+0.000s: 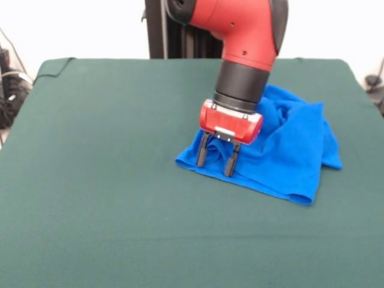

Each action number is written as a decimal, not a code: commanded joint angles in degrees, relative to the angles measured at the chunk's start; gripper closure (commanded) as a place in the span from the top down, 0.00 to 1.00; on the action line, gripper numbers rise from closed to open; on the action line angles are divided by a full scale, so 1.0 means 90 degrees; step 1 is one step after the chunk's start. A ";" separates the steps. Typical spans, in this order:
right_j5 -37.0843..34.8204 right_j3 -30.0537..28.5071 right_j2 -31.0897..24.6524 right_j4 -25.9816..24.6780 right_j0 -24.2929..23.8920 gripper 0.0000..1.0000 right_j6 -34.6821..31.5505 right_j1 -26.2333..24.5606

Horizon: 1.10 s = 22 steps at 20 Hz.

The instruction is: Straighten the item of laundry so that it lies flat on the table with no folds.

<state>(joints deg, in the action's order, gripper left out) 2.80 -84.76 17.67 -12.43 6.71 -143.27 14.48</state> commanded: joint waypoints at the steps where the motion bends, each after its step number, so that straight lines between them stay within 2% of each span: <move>1: -0.1824 0.0203 -0.1604 -0.0095 0.0004 1.00 0.0485 -0.0883; 3: -0.1747 0.0377 -0.1247 0.0013 0.0303 1.00 0.0213 -0.1027; 5: -0.1350 0.0694 -0.0479 0.0093 0.0858 1.00 -0.0185 -0.1298; 6: -0.1052 0.0960 0.0219 0.0215 0.1325 1.00 -0.0490 -0.1592; 8: -0.0789 0.1219 0.0881 0.0341 0.1677 1.00 -0.0720 -0.1949; 11: -0.0583 0.1453 0.1539 0.0521 0.1952 1.00 -0.0890 -0.2292; 12: -0.0413 0.1552 0.2073 0.0739 0.2193 1.00 -0.1098 -0.2583; 14: -0.0248 0.1592 0.2643 0.1038 0.2402 1.00 -0.1298 -0.2894; 18: 0.0217 0.1523 0.3253 0.1433 0.2505 1.00 -0.1237 -0.3218; 22: 0.0528 0.1391 0.3384 0.1640 0.2451 1.00 -0.1000 -0.3258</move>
<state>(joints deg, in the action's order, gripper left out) 2.14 -74.21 46.34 -3.80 29.09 -143.28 -6.23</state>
